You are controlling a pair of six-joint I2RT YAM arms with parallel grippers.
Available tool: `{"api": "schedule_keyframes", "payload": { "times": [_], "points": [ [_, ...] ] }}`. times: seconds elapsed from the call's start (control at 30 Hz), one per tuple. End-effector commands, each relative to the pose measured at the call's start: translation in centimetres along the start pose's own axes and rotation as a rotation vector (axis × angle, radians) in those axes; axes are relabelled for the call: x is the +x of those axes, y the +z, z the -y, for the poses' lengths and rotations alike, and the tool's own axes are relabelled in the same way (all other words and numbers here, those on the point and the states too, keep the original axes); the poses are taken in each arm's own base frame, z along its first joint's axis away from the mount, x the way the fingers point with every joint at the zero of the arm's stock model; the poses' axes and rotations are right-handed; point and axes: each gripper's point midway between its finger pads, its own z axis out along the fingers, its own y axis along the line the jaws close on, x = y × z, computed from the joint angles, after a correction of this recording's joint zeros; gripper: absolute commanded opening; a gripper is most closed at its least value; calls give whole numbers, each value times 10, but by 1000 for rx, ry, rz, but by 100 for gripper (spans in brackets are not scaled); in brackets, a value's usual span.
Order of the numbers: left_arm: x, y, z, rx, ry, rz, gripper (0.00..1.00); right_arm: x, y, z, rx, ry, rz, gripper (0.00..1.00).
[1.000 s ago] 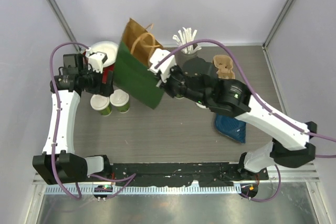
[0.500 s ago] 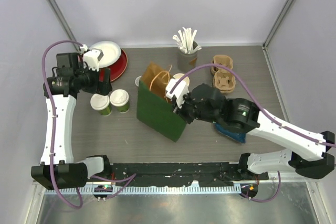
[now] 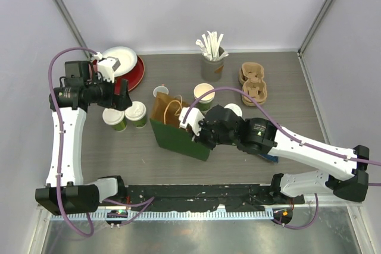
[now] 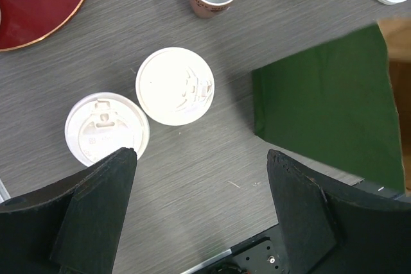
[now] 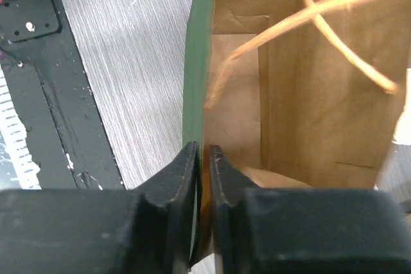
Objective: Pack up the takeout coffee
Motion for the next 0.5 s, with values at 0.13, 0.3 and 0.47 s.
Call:
{"api": "schedule_keyframes", "payload": {
  "times": [0.13,0.3,0.47],
  "points": [
    [-7,-5,12,58,9,33,87,-40,-22,0,-21,9,111,75],
    [-10,-6,13,68,12,42,87,-106,-74,50,201,181,314,89],
    [-11,-8,16,76,21,48,87,-88,-100,166,564,472,300,84]
  ]
}}
